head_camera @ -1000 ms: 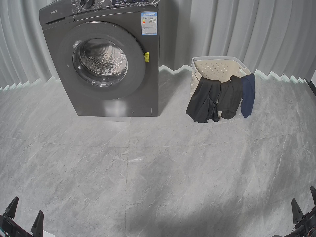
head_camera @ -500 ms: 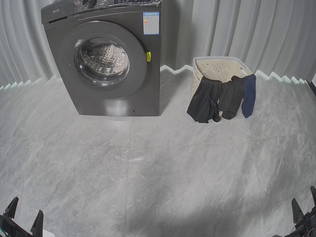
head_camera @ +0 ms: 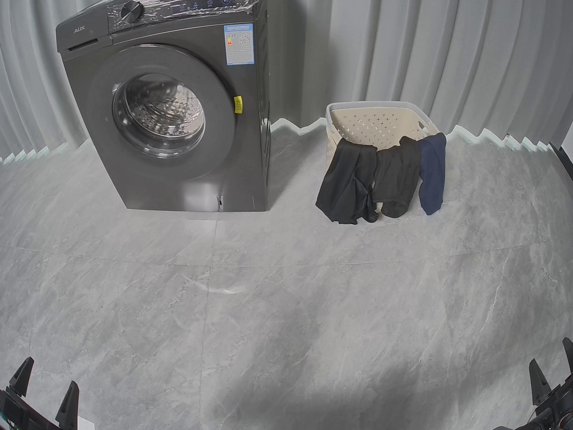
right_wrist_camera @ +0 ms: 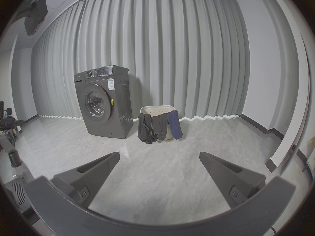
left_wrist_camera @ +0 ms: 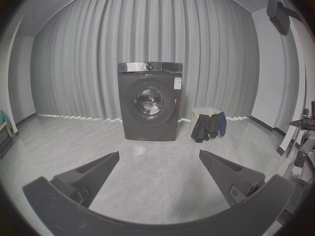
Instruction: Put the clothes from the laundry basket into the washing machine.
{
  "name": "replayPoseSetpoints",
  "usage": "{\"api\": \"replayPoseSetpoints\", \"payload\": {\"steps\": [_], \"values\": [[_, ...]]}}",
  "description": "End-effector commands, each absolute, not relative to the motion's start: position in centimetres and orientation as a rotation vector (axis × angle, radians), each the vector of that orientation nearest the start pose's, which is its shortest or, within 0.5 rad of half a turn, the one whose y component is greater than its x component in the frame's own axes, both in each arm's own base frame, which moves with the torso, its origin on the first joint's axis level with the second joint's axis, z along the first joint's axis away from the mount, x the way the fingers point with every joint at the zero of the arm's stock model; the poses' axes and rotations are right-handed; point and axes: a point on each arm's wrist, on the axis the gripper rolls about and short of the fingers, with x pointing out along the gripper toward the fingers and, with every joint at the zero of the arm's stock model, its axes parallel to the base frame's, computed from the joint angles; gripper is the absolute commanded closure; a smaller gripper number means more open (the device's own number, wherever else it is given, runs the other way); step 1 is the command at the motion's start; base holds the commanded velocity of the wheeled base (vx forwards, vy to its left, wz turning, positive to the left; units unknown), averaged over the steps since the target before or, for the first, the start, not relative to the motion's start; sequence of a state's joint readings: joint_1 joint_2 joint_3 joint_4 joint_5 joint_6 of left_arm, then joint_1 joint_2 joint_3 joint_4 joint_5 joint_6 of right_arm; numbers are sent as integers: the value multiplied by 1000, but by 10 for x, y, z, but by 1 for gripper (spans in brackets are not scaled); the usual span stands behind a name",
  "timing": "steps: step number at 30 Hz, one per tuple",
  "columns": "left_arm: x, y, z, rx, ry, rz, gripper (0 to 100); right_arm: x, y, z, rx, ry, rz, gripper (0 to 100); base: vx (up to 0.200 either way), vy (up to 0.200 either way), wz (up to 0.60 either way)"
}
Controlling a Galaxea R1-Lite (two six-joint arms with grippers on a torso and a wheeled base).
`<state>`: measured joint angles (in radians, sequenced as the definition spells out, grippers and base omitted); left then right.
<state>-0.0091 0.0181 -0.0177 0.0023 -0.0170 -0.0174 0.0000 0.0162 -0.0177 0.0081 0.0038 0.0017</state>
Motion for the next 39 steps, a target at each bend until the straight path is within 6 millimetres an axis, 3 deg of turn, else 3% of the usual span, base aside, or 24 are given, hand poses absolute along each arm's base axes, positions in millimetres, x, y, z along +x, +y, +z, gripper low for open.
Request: {"api": "replayPoseSetpoints", "payload": {"steps": [1, 12, 39], "values": [[-23, 0, 76, -20, 2, -26, 0, -23, 0, 75, 8, 11, 0, 0, 0, 0, 0], [-23, 0, 76, -21, 2, -26, 0, -23, 0, 75, 5, 9, 2, 0, 0, 0, 0], [-23, 0, 76, -17, 2, -29, 0, -23, 0, 75, 0, 9, 3, 0, 200, 0, 0]]}}
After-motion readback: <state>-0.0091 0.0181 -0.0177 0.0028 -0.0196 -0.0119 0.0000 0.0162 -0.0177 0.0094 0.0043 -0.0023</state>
